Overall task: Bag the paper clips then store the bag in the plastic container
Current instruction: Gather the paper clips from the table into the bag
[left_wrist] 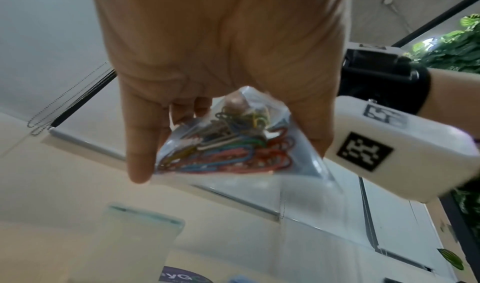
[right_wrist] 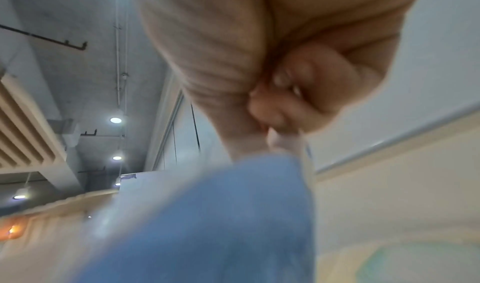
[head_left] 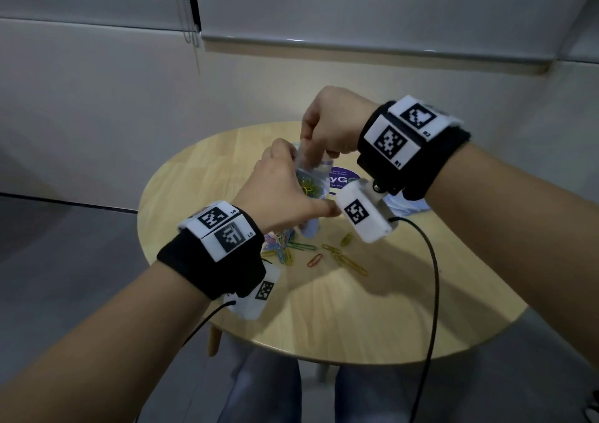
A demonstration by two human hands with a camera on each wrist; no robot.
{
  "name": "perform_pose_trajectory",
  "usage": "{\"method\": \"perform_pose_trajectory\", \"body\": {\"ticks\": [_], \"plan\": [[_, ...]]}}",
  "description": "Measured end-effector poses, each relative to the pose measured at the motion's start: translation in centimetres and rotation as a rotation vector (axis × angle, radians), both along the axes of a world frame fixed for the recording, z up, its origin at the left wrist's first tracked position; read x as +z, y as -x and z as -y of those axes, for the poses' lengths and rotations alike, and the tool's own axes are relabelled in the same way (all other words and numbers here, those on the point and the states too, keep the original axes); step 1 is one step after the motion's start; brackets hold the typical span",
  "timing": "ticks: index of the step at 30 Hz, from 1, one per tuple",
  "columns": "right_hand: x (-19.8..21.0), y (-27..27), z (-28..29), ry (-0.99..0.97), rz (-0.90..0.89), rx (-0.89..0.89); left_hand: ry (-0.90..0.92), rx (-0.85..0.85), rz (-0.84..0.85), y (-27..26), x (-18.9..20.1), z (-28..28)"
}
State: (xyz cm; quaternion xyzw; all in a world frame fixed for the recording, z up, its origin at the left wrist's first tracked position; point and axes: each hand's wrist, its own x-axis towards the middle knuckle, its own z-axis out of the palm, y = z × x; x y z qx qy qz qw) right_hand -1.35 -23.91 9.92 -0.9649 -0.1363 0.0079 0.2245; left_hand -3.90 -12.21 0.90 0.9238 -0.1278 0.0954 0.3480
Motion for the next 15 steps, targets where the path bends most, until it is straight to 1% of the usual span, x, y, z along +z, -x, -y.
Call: {"method": "perform_pose_trajectory", "body": {"ticks": [3,6,9,11,13,15], "plan": [[-1.4,0.1,0.1,-0.191,0.113,0.018,0.088,0.017,-0.020,-0.1,0.0,-0.3],[-2.5,0.5,0.4,-0.265,0.124,0.057,0.131,0.046,-0.051,-0.3,-0.1,-0.8],[-2.3,1.1,1.3,-0.313,0.155,0.068,0.126,0.062,-0.065,-0.5,-0.3,-1.1],[-2.0,1.7,1.7,-0.339,0.112,0.064,0.123,0.063,-0.069,-0.6,-0.3,-1.3],[-2.1,2.4,1.6,-0.357,-0.003,0.063,0.112,0.055,-0.065,-0.6,-0.5,-1.2],[-2.4,2.7,1.3,-0.293,-0.054,0.104,0.097,0.040,-0.051,-0.5,-0.6,-1.0]]}}
